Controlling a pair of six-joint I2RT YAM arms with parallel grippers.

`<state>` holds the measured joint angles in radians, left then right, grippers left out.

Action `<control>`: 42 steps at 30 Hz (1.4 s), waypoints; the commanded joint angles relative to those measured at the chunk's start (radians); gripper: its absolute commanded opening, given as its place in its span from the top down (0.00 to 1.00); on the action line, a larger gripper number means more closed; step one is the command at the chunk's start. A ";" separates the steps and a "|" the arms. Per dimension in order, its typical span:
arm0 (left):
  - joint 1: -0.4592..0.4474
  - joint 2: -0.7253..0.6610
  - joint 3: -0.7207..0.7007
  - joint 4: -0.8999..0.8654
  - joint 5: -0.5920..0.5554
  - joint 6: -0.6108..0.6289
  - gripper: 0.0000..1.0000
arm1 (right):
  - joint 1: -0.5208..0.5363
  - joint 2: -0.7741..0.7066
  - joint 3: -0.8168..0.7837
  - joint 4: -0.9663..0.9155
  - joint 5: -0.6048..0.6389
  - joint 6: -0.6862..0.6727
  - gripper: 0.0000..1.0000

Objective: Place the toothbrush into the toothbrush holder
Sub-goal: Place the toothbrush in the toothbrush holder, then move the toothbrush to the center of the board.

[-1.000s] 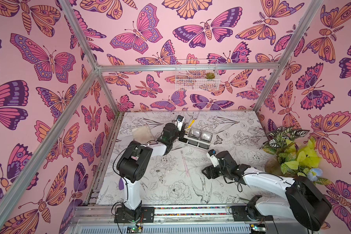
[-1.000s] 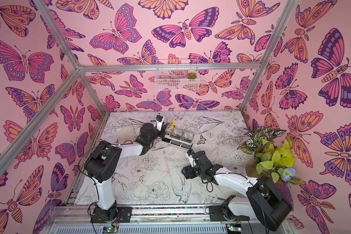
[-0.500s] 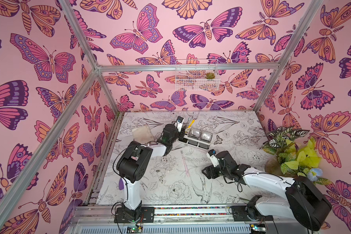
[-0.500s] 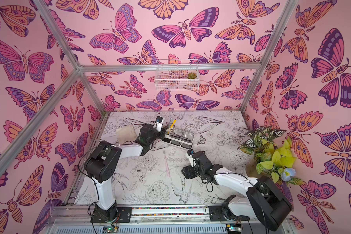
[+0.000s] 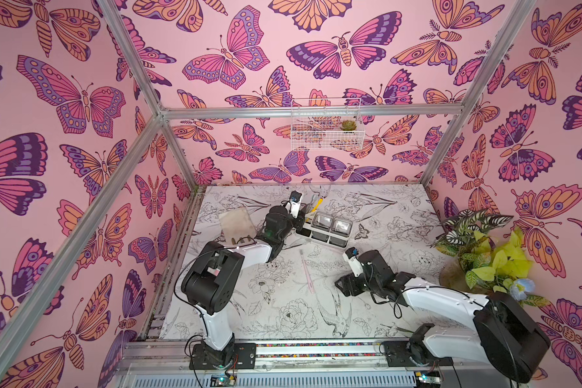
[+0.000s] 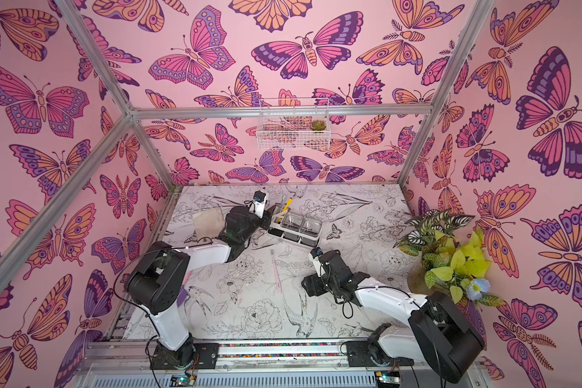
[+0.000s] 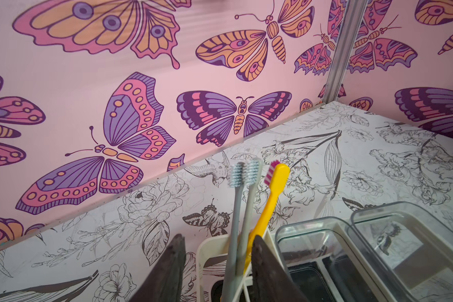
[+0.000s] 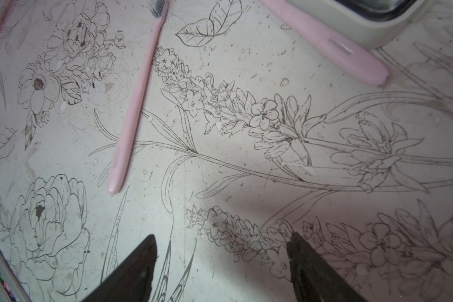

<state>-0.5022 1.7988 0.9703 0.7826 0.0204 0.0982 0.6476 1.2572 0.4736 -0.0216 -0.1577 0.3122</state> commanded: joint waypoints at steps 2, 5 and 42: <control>-0.024 -0.067 -0.037 0.020 -0.043 0.026 0.56 | -0.006 -0.028 -0.002 0.000 0.025 -0.008 0.19; -0.044 -0.116 -0.070 0.007 -0.086 0.021 0.56 | -0.009 -0.029 -0.002 -0.004 0.044 0.002 0.18; -0.106 -0.882 -0.631 -0.439 -0.006 -0.379 0.52 | -0.039 0.306 0.516 -0.434 0.229 -0.120 0.22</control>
<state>-0.6025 0.9291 0.3542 0.3649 0.0189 -0.2684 0.6220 1.5261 0.9623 -0.3897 0.0475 0.2302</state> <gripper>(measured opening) 0.478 0.785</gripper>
